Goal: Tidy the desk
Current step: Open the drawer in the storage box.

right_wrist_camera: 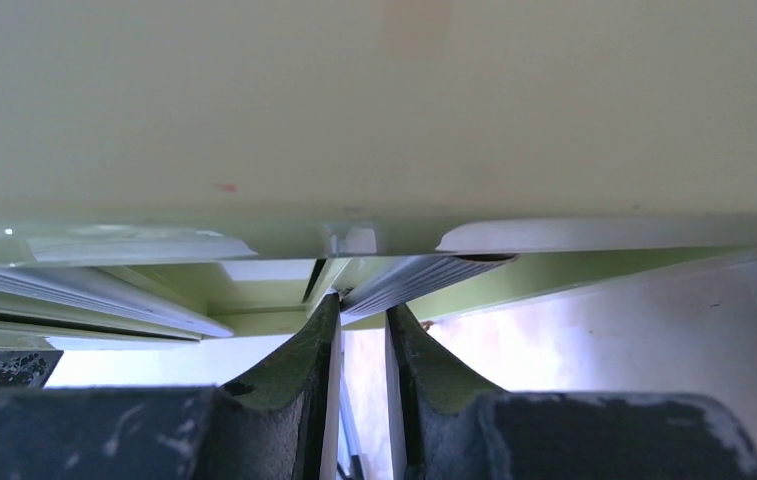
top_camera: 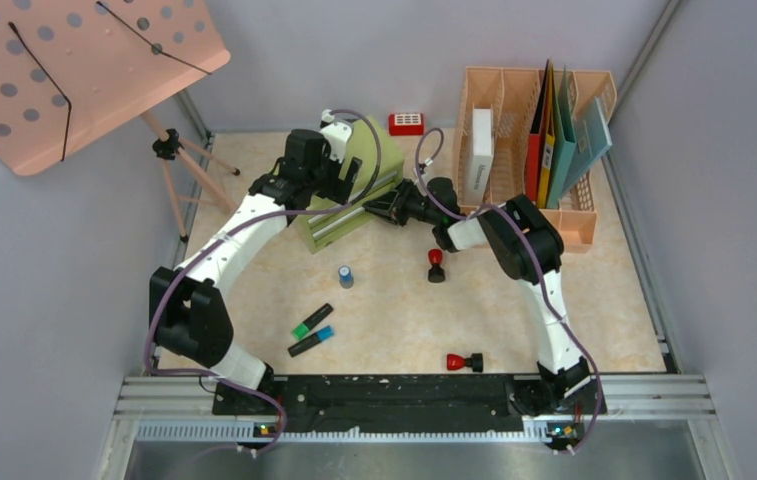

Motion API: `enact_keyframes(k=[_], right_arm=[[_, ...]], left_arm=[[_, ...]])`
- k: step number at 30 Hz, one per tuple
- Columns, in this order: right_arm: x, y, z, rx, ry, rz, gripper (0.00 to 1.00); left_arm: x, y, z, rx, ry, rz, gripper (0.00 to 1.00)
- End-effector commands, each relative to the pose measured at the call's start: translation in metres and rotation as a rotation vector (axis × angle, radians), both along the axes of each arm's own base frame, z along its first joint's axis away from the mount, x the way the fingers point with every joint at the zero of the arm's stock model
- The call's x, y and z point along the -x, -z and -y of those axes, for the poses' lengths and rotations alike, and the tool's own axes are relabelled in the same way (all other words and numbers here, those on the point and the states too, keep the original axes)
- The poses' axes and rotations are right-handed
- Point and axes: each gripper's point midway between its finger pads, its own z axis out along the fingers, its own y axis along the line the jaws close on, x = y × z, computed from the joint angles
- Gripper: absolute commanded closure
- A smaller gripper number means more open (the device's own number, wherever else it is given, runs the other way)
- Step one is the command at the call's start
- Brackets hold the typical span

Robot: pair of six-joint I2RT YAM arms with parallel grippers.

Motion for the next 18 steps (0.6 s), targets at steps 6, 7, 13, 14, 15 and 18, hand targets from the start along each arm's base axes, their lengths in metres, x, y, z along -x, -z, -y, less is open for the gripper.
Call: enact_keyframes(k=[6, 7, 13, 14, 15, 18], right_arm=[[0.0189, -0.0197, -0.0009, 0.034, -0.070, 0.062, 1.00], [0.0193, -0.0194, -0.0003, 0.036, -0.070, 0.064, 1.00], [0.0221, -0.0201, 0.0036, 0.045, -0.076, 0.067, 1.00], [0.0221, -0.0200, 0.0038, 0.045, -0.076, 0.067, 1.00], [0.0220, -0.0199, 0.0047, 0.045, -0.075, 0.066, 1.00], [0.0226, -0.0236, 0.0044, 0.030, -0.079, 0.079, 1.00]], left_arm=[[0.0528, 0.0926, -0.0141, -0.061, -0.028, -0.364, 0.08], [0.0527, 0.0924, -0.0142, -0.062, -0.028, -0.363, 0.08], [0.0527, 0.0932, -0.0147, -0.064, -0.029, -0.365, 0.08], [0.0527, 0.0930, -0.0146, -0.066, -0.028, -0.364, 0.08], [0.0527, 0.0928, -0.0149, -0.066, -0.029, -0.363, 0.08], [0.0523, 0.0929, -0.0144, -0.065, -0.028, -0.363, 0.08]])
